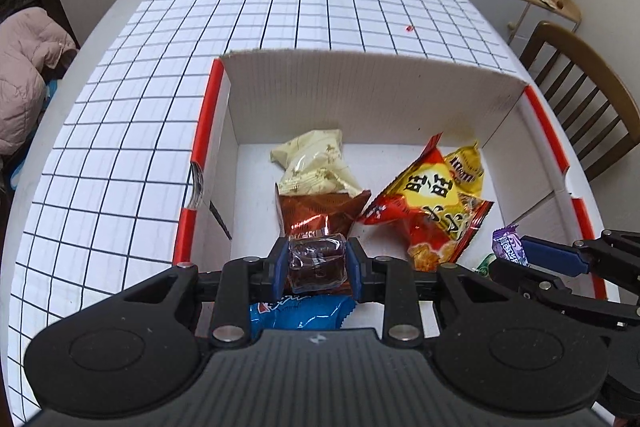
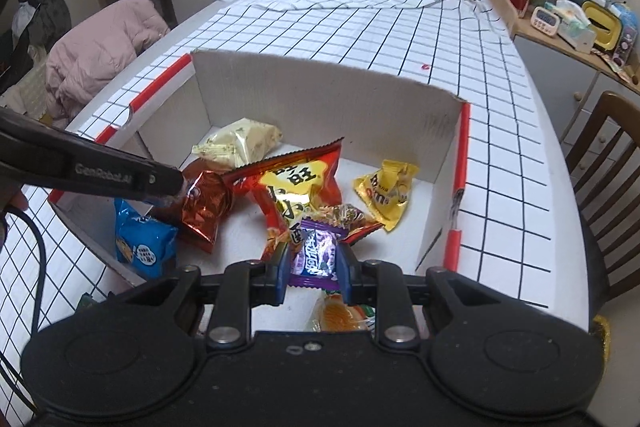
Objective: Organize snacks
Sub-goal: 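Open both tools to release the two candies inside the red box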
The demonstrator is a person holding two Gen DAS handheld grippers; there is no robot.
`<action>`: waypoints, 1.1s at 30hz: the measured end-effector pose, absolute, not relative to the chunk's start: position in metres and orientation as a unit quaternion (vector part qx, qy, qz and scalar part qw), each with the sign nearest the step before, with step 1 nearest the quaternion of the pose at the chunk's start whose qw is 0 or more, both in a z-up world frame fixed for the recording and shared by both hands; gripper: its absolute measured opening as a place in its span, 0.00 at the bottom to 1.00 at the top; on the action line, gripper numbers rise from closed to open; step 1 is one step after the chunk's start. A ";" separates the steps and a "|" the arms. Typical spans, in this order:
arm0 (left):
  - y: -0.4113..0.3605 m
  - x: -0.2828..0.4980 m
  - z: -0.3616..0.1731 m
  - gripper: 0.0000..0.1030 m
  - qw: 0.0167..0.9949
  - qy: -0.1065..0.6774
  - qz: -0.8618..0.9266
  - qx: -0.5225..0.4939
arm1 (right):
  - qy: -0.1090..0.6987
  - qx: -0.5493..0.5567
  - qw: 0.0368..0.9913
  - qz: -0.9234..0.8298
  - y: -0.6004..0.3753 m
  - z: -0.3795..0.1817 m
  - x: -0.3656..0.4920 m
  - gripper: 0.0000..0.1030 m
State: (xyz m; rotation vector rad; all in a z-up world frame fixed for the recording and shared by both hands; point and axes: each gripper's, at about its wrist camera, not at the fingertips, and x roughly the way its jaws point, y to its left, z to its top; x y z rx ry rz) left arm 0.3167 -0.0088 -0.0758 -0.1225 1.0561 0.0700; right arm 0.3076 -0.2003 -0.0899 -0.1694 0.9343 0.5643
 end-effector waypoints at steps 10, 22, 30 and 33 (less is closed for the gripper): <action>-0.013 0.318 -0.084 0.28 0.855 0.514 0.041 -0.057 | 0.459 -0.087 0.837 0.287 -0.198 -0.095 0.312 0.26; -0.018 0.313 -0.078 0.46 0.857 0.509 0.045 -0.065 | 0.453 -0.080 0.837 0.296 -0.208 -0.093 0.313 0.38; -0.019 0.298 -0.062 0.57 0.872 0.483 0.040 -0.071 | 0.435 -0.065 0.847 0.299 -0.216 -0.079 0.304 0.61; -0.018 0.290 -0.055 0.57 0.877 0.474 0.035 -0.068 | 0.426 -0.059 0.852 0.297 -0.217 -0.072 0.298 0.66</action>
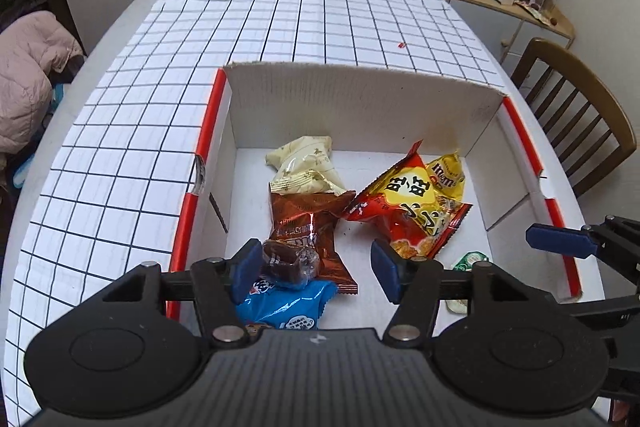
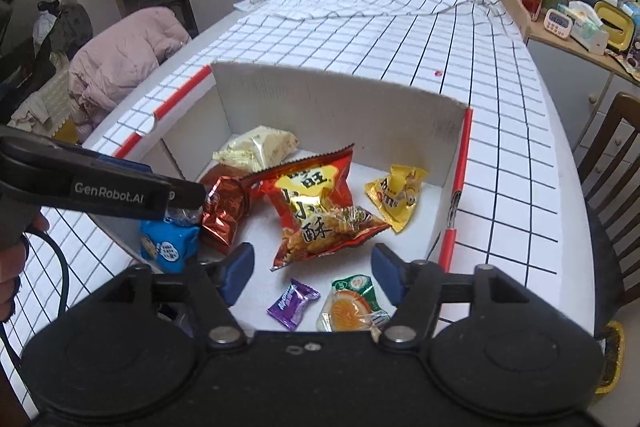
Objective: Organize snacks
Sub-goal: 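Open both tools to release the two candies inside the red box, then move both tools back toward the packets beside the box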
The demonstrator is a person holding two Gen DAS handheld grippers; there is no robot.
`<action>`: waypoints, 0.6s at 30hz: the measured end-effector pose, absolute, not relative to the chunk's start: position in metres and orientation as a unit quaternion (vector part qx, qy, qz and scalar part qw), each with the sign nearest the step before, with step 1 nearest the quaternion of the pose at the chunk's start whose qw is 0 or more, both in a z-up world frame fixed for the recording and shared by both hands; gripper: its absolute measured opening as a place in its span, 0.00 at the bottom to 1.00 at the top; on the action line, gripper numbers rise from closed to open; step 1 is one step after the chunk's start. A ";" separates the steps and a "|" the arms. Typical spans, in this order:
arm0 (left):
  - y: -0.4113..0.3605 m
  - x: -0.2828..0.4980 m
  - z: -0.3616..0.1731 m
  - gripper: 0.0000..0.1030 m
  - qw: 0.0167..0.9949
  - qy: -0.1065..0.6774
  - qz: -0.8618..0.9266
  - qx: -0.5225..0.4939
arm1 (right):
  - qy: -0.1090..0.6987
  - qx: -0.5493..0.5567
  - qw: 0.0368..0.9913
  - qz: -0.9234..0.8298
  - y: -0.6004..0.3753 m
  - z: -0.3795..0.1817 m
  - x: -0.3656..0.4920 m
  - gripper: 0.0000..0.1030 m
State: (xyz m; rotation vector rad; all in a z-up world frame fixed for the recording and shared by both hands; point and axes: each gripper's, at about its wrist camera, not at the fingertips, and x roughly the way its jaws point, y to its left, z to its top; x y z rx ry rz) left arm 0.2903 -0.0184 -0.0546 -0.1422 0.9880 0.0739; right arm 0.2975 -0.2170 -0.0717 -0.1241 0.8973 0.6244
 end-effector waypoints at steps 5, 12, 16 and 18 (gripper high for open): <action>-0.015 0.276 -0.041 0.58 0.887 0.457 0.022 -0.066 | 0.412 -0.047 0.864 0.287 -0.217 -0.058 0.283 0.73; -0.006 0.252 -0.023 0.63 0.898 0.437 0.000 -0.062 | 0.388 -0.020 0.881 0.271 -0.216 -0.040 0.259 0.82; 0.000 0.238 -0.015 0.63 0.902 0.429 -0.014 -0.057 | 0.376 -0.016 0.888 0.262 -0.212 -0.031 0.242 0.84; 0.003 0.230 -0.011 0.63 0.904 0.424 -0.018 -0.051 | 0.370 -0.014 0.892 0.258 -0.210 -0.027 0.233 0.85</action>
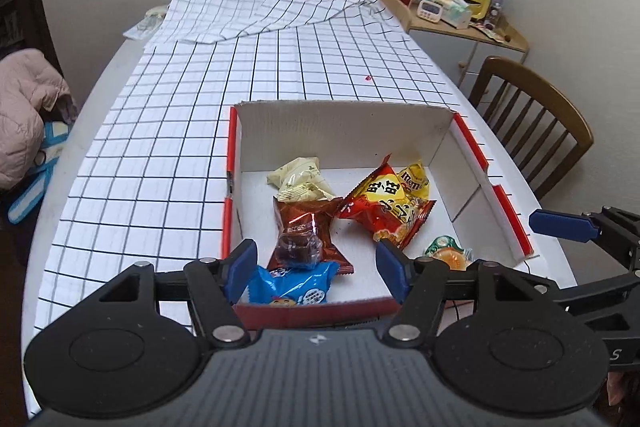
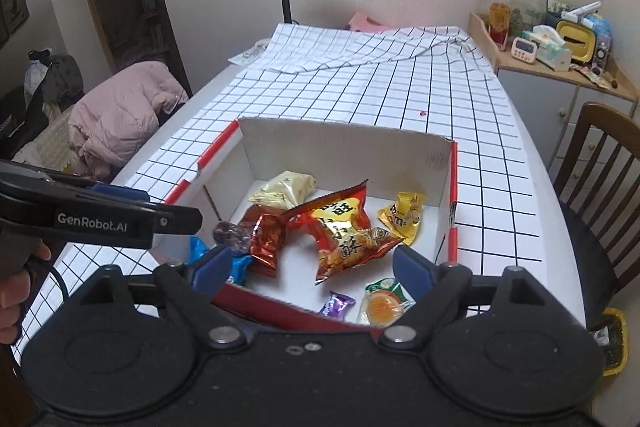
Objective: Organize snacks
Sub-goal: 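Move both tools back toward the packets beside the box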
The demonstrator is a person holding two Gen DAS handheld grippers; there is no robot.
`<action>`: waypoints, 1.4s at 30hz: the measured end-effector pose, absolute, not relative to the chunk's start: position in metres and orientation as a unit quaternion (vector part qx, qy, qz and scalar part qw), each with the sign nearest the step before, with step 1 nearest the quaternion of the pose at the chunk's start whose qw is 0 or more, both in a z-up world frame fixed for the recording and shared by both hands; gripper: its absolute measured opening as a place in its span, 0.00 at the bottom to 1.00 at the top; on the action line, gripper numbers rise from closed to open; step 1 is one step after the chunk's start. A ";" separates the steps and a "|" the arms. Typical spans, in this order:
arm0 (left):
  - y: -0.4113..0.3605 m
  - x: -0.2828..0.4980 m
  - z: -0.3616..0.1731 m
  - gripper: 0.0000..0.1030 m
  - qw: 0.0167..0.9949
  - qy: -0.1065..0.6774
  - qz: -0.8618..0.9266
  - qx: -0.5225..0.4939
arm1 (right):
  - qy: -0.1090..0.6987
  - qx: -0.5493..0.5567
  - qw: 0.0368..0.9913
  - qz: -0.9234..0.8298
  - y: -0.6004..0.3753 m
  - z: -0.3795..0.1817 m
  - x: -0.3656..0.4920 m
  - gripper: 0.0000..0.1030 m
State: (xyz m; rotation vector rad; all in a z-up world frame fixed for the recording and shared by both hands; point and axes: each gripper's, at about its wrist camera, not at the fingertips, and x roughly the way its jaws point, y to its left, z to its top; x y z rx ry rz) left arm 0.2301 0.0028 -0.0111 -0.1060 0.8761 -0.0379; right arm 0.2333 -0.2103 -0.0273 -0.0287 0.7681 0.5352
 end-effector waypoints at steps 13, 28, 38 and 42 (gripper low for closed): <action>0.028 0.183 -0.002 0.74 0.911 0.407 -0.052 -0.041 | 0.354 -0.004 0.906 0.233 -0.191 -0.021 0.182 0.92; 0.050 0.153 -0.035 0.84 0.906 0.414 -0.078 -0.050 | 0.372 -0.001 0.906 0.203 -0.182 -0.049 0.157 0.99; 0.052 0.151 -0.072 0.90 0.895 0.437 -0.091 -0.011 | 0.401 -0.009 0.893 0.205 -0.184 -0.079 0.161 0.99; 0.056 0.155 -0.086 0.90 0.888 0.448 -0.103 -0.012 | 0.417 -0.012 0.887 0.199 -0.182 -0.092 0.166 0.99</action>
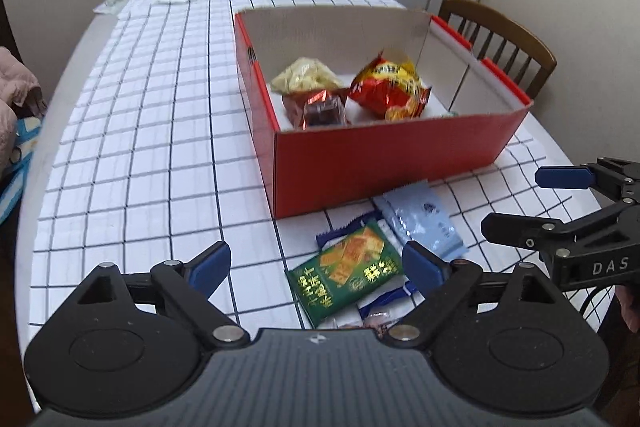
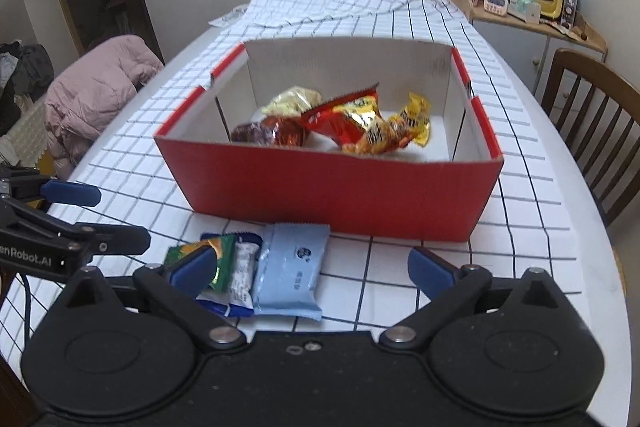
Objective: Organize snacks
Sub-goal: 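Move both tools back toward the packets beside the box, then grasp green cracker packet with left tool while right tool grasps light blue packet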
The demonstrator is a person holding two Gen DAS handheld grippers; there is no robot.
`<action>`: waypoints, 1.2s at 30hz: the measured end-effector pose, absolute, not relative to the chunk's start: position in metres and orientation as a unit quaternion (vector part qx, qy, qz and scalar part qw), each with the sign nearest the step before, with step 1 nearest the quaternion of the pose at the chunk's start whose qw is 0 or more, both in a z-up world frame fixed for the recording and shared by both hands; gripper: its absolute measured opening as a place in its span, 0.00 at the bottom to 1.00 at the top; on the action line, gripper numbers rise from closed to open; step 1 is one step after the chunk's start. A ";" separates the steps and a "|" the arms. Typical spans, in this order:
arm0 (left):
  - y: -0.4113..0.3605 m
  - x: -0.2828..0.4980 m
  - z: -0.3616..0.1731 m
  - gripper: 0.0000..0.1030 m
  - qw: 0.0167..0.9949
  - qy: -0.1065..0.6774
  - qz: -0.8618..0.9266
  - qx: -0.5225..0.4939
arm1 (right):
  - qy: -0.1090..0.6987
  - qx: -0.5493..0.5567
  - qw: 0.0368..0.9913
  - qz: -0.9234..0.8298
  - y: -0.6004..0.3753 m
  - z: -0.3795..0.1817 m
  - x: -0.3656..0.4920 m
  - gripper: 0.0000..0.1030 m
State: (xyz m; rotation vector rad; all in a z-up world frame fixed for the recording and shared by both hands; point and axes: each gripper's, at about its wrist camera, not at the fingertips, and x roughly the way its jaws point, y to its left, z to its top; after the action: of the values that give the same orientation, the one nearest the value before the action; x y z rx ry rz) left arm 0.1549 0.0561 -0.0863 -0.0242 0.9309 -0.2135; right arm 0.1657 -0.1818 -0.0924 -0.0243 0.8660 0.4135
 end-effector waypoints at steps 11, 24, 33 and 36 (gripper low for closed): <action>0.054 0.170 -0.119 0.90 0.863 0.479 -0.159 0.023 | 0.456 -0.033 0.867 0.198 -0.166 -0.127 0.183 0.98; 0.044 0.192 -0.144 0.90 0.839 0.496 -0.214 0.060 | 0.487 -0.023 0.851 0.195 -0.158 -0.151 0.203 0.85; 0.039 0.204 -0.152 0.90 0.821 0.509 -0.251 0.064 | 0.491 -0.031 0.847 0.202 -0.147 -0.159 0.207 0.79; 0.038 0.205 -0.152 0.89 0.820 0.510 -0.253 0.064 | 0.487 -0.039 0.849 0.201 -0.143 -0.159 0.206 0.76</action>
State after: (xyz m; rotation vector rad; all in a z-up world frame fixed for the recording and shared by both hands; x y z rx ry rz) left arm 0.2052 0.0384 -0.1521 0.1352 1.0854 -0.5381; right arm 0.2059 -0.1431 -0.1591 -0.0828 1.0251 0.4242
